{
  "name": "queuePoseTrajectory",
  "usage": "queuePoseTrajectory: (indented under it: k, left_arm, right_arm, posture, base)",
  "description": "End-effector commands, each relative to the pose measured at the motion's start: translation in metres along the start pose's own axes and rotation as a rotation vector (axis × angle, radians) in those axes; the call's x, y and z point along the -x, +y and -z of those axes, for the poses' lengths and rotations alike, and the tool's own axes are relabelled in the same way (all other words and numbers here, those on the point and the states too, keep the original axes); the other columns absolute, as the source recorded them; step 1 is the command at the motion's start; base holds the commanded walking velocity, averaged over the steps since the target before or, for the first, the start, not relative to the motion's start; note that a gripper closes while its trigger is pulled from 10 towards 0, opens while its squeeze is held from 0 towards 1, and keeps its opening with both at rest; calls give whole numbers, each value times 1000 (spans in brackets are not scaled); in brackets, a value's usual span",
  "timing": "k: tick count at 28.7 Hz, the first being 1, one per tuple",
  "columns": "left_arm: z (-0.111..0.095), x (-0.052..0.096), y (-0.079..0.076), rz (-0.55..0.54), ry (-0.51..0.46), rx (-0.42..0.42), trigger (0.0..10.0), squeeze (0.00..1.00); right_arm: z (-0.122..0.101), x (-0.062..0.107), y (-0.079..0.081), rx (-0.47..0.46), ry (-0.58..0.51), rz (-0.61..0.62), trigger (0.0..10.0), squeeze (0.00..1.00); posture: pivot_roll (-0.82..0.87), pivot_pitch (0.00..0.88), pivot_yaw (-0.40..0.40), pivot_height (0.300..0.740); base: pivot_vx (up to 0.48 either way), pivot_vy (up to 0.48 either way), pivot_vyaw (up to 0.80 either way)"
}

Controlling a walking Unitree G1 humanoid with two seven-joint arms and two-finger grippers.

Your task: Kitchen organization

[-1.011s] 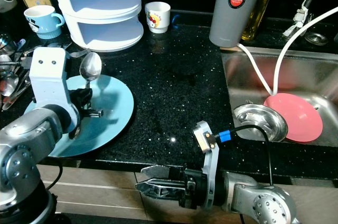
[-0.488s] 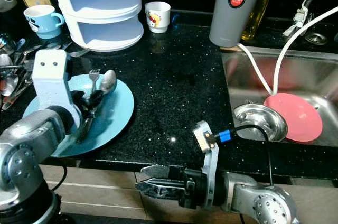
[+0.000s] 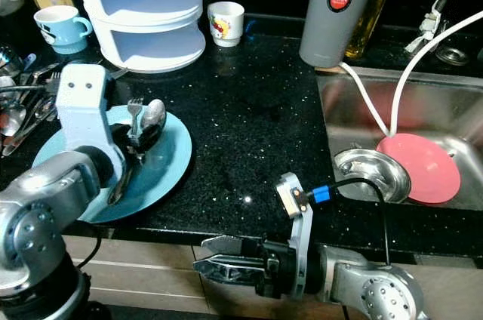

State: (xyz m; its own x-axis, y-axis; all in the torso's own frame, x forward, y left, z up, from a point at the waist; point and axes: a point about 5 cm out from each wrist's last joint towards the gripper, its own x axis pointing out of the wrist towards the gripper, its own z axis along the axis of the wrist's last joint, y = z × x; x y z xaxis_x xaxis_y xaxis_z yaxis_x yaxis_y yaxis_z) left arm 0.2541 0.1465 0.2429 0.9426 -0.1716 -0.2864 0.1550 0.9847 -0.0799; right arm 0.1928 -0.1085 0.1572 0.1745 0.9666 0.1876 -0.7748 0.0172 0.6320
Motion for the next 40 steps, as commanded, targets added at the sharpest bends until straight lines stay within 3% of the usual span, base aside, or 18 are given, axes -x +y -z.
queuePoseTrajectory:
  k: [1, 12, 25, 26, 27, 28, 29, 30, 31, 40]
  left_arm:
    - [3, -2, -2, 15, 40, 1, 10000, 0]
    - [12, -5, 6, -36, 89, 19, 10000, 0]
    - [18, -7, 7, -22, 119, 46, 10000, 0]
    - [19, -8, 6, -11, 123, 43, 9255, 0]
    - [19, -8, 5, -4, 125, 42, 9255, 0]
    - [20, -8, 4, 9, 130, 42, 2471, 0]
    - [20, -8, 4, 9, 130, 42, 2471, 0]
    - [21, -8, 4, 14, 133, 41, 824, 0]
    - [22, -8, 4, 18, 138, 43, 0, 0]
    - [33, -8, 2, 48, 177, 53, 0, 0]
  right_arm:
    - [0, 1, -1, 0, 7, 22, 10000, 0]
    - [1, 1, -1, 7, 7, 35, 10000, 0]
    - [1, 1, 0, 15, 6, 48, 10000, 0]
    - [0, 1, 0, 15, 6, 48, 10000, 0]
    - [0, 1, 0, 15, 6, 48, 10000, 0]
    - [0, 1, 0, 15, 6, 48, 10000, 0]
    - [0, 1, 0, 15, 6, 48, 10000, 0]
    - [0, 1, 0, 16, 6, 49, 10000, 0]
    - [0, 1, 0, 16, 4, 50, 10000, 0]
    - [0, 2, 1, 17, 2, 58, 10000, 0]
  posture:
    - [81, 72, -23, 740]
    - [74, 67, -15, 740]
    - [66, 68, -15, 740]
    - [68, 71, -16, 740]
    - [68, 71, -16, 740]
    - [68, 73, -16, 740]
    - [68, 73, -16, 740]
    - [65, 73, -12, 740]
    - [65, 76, -12, 740]
    - [61, 81, -10, 740]
  base:
    - [0, 0, 0]
    - [0, 0, 0]
    - [0, 0, 0]
    - [0, 0, 0]
    - [0, 0, 0]
    - [0, 0, 0]
    - [0, 0, 0]
    - [0, 0, 0]
    - [0, 0, 0]
    - [0, 0, 0]
